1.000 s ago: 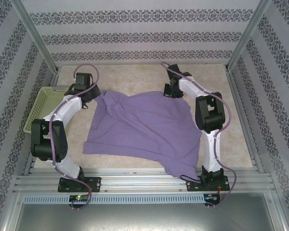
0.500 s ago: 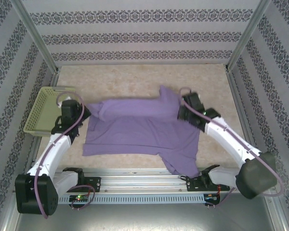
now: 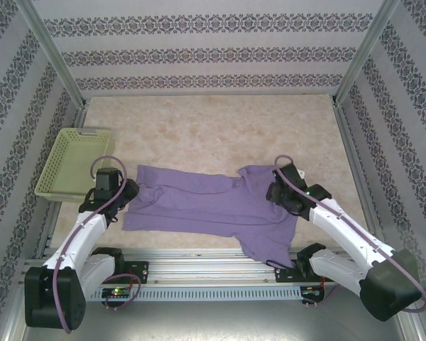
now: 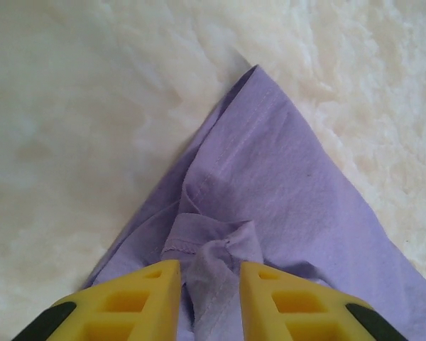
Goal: Fold the inside-out t-shirt
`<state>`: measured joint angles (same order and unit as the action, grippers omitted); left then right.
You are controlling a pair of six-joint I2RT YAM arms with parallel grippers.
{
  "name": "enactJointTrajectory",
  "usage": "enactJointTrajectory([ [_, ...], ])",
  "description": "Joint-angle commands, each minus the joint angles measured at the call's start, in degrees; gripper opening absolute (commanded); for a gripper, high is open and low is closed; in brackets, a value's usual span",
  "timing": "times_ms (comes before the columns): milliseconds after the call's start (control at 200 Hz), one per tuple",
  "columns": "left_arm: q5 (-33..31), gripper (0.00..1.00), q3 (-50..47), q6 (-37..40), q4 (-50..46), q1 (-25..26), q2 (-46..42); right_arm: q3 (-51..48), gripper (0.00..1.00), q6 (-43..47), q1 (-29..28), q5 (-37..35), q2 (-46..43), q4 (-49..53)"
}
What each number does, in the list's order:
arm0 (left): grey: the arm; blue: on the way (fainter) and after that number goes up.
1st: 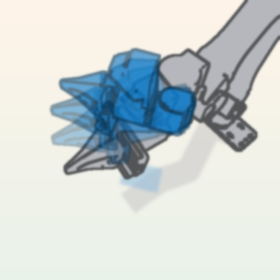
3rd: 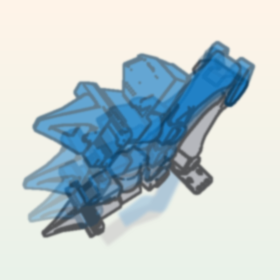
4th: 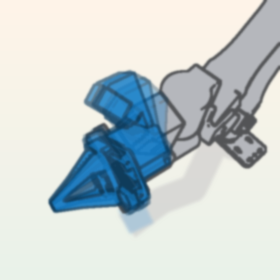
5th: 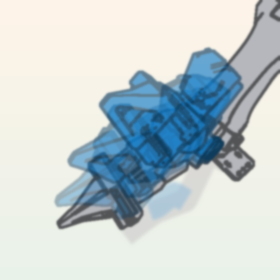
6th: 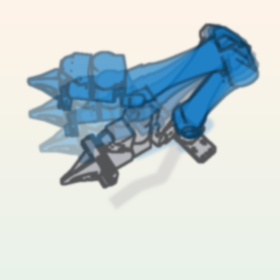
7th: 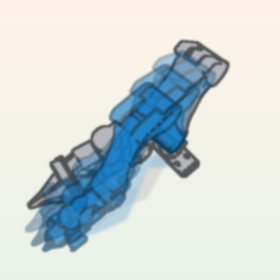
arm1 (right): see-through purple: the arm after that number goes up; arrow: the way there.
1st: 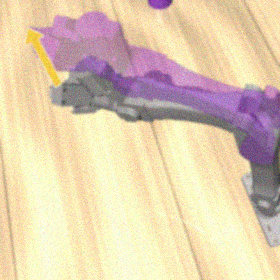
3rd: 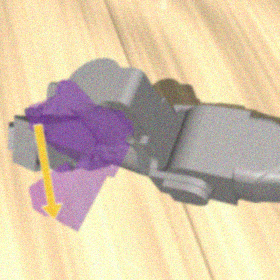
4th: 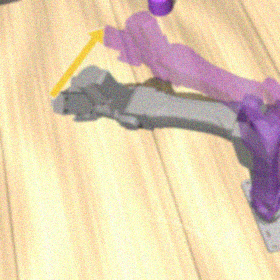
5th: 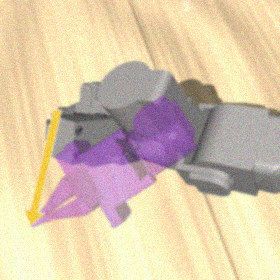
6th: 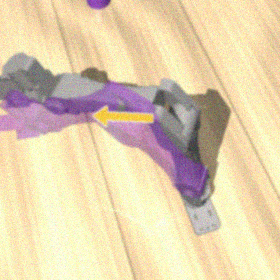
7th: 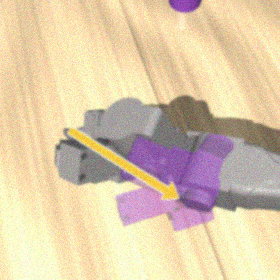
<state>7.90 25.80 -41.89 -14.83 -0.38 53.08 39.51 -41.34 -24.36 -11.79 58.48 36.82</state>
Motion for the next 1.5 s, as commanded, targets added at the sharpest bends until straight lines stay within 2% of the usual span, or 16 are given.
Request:
enactJointTrajectory([
  [0, -0.19, 0.28, 2.16, 1.92, -3.49, 0.22, -2.73, 5.39, 0.57, 4.56, 0.67, -2.36, 4.52, -0.75],
  [245, -4.84, 0.30, 2.47, 2.43, -11.79, 5.78, -3.42, 9.43, 0.58, 5.88, 0.53, -1.76, 14.13, -3.97],
  [470, -2.37, 0.33, 0.32, 2.52, -5.11, 5.98, -0.52, 9.73, 0.59, 6.11, 0.96, -1.68, 17.53, -5.00],
  [654, -1.01, 0.35, 1.50, 3.59, -1.36, 6.01, 6.98, 9.65, 0.60, 6.50, 1.76, -1.46, 16.81, -4.78],
  [789, -0.17, 0.26, 1.92, 3.71, 1.16, 6.01, 7.92, 8.84, 0.60, 6.71, 2.86, -1.23, 15.66, -4.91],
  [1104, -0.21, 0.01, 4.45, 4.98, 0.34, 6.05, 8.28, 8.21, 0.61, 7.55, 4.53, -0.69, 16.59, -5.44],
  [1319, -1.56, 0.00, 6.63, 5.32, -3.61, 6.33, 5.59, 11.01, 0.64, 9.95, 7.27, 1.40, 19.49, -7.46],
  [1499, -2.18, 0.00, 7.04, 5.23, -5.46, 6.36, 3.36, 16.52, 0.65, 11.57, 10.37, 2.98, 28.83, -8.57],
])
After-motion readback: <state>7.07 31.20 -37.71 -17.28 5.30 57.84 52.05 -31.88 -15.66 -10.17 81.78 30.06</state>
